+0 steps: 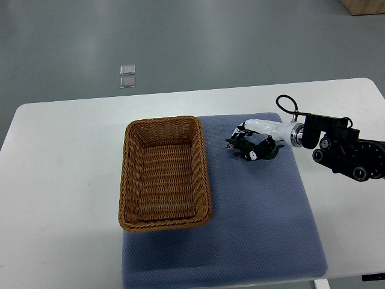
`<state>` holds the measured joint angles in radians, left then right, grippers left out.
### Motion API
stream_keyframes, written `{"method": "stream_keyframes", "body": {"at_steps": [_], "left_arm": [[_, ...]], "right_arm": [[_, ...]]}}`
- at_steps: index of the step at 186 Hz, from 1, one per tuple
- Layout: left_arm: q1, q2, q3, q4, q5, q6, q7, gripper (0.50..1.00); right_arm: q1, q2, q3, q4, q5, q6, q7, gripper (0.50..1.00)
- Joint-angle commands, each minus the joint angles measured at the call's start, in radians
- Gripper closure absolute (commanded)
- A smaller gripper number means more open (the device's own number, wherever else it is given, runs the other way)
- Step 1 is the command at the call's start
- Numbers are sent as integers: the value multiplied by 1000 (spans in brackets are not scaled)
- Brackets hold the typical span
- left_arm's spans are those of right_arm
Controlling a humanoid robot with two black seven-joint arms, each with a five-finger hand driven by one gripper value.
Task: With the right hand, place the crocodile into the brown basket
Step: 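Close the right hand's fingers around the toy crocodile's body, then lift the crocodile and carry it toward the wicker basket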
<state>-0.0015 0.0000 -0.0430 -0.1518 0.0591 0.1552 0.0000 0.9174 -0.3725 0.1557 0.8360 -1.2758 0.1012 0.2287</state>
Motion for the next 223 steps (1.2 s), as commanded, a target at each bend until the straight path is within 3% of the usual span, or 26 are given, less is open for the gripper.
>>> {"method": "stream_keyframes", "body": {"at_steps": [1, 47, 180, 223], "left_arm": [[0, 0, 0, 0, -1, 0, 0, 500], [0, 0, 0, 1, 1, 0, 0, 500], [0, 0, 0, 1, 1, 0, 0, 500], [0, 0, 0, 1, -1, 0, 0, 500]], "right_arm": [[0, 0, -1, 0, -13, 0, 3, 897], [11, -9, 1, 0, -13, 2, 8, 1000], [77, -59, 13, 8, 6, 11, 49, 1000], [135, -60, 21, 52, 9, 26, 121, 1000]]}}
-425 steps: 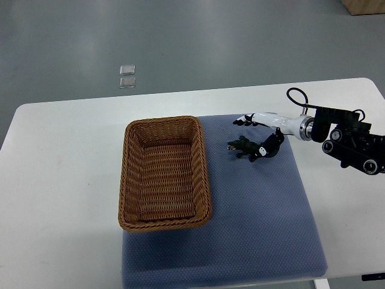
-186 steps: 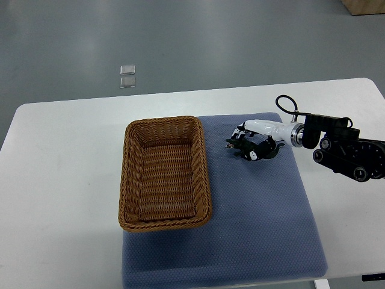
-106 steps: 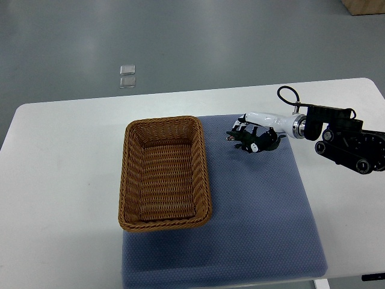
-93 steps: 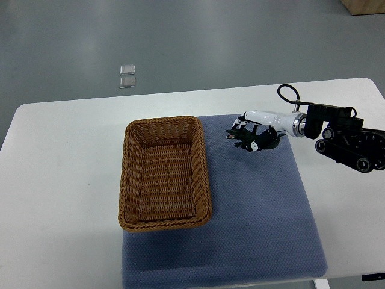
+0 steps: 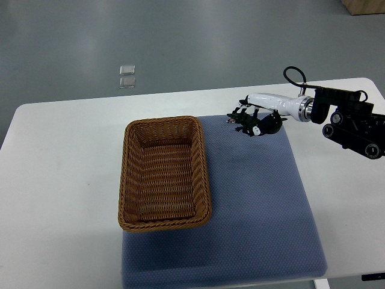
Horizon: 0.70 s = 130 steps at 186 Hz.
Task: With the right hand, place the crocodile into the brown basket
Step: 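Lift the crocodile and carry it toward the wicker basket, then lower the crocodile into the basket and open the right hand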
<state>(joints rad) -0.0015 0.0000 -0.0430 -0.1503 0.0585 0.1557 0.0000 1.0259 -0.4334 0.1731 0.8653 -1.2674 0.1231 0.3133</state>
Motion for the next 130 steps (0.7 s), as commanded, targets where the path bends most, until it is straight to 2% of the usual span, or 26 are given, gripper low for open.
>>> {"method": "stream_keyframes", "body": {"at_steps": [1, 33, 76, 130], "left_arm": [[0, 0, 0, 0, 0, 1, 0, 500], [0, 0, -1, 0, 0, -1, 0, 500], [0, 0, -1, 0, 0, -1, 0, 500], [0, 0, 0, -2, 0, 1, 0, 500]], "right_arm": [[29, 2, 3, 26, 0, 4, 38, 1000], [85, 30, 2, 54, 2, 33, 92, 1000], [151, 146, -15, 55, -1, 55, 89, 1000], [146, 311, -121, 43, -20, 43, 78, 1000]]}}
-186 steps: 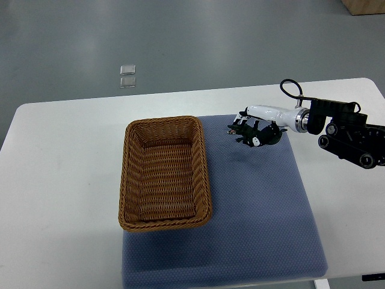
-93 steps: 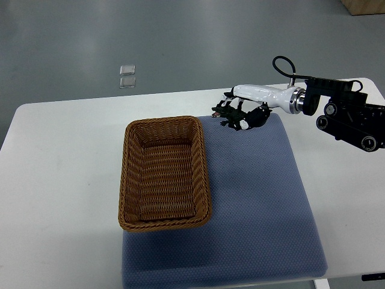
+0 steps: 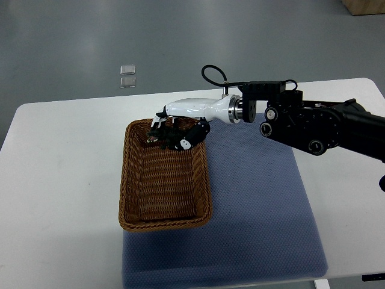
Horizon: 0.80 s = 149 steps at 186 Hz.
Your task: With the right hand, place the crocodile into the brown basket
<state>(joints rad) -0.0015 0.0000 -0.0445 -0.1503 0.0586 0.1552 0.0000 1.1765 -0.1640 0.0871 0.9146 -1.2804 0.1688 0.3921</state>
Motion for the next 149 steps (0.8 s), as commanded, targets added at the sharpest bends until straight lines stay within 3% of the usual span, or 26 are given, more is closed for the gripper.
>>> {"method": "stream_keyframes", "body": {"at_steps": [1, 19, 40, 62, 76, 120, 149], "left_arm": [[0, 0, 2, -2, 0, 1, 0, 500], [0, 0, 2, -2, 1, 0, 0, 500], [0, 0, 2, -2, 0, 0, 0, 500], [0, 0, 2, -2, 0, 0, 0, 500], [0, 0, 2, -2, 1, 0, 0, 500], [0, 0, 2, 0, 0, 0, 0, 500], [0, 0, 0, 0, 0, 0, 0, 500]], "right_arm": [[-5, 41, -35, -7, -7, -3, -1, 1000], [-14, 54, -41, -19, -5, -5, -13, 977], [-26, 54, -41, -22, -5, -5, -22, 895], [-32, 50, -35, -26, 6, -28, -22, 675], [-32, 49, -33, -28, 10, -57, -22, 595], [-38, 31, -24, -26, 27, -61, -21, 576], [-31, -6, 36, -26, 151, -9, -24, 576]]}}
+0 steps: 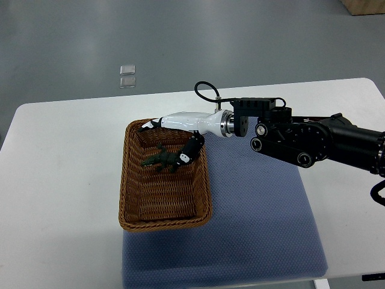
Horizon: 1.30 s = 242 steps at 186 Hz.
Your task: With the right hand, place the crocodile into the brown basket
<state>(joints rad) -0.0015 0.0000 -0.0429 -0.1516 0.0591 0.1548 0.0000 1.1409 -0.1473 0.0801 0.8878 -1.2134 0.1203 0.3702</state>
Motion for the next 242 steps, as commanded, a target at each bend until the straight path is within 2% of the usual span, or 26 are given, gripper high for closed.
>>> {"method": "stream_keyframes", "body": {"at_steps": [1, 20, 41, 69, 105, 137, 164, 200, 242], "left_arm": [[0, 0, -2, 1, -1, 0, 0, 500], [0, 0, 0, 1, 1, 0, 0, 500], [0, 0, 0, 0, 1, 0, 0, 500], [0, 0, 1, -2, 1, 0, 0, 500], [0, 0, 1, -2, -1, 0, 0, 500], [0, 0, 1, -2, -1, 0, 0, 500], [0, 0, 1, -2, -1, 0, 0, 500], [0, 0, 0, -2, -1, 0, 0, 500], [0, 0, 0, -2, -1, 0, 0, 500]], "right_arm": [[5, -23, 43, 0, 84, 39, -2, 576], [-6, -66, 139, 0, 235, 116, -28, 576], [-47, -107, 234, -1, 391, 145, -73, 576], [-119, -155, 336, -1, 523, 145, -112, 574], [-256, -175, 471, -20, 689, 145, -217, 574], [-305, -175, 504, -32, 871, 147, -286, 574], [-313, -172, 504, -105, 1081, 145, -353, 574], [-314, -178, 506, -162, 1170, 150, -356, 572], [-310, -169, 509, -179, 1170, 145, -298, 572]]}}
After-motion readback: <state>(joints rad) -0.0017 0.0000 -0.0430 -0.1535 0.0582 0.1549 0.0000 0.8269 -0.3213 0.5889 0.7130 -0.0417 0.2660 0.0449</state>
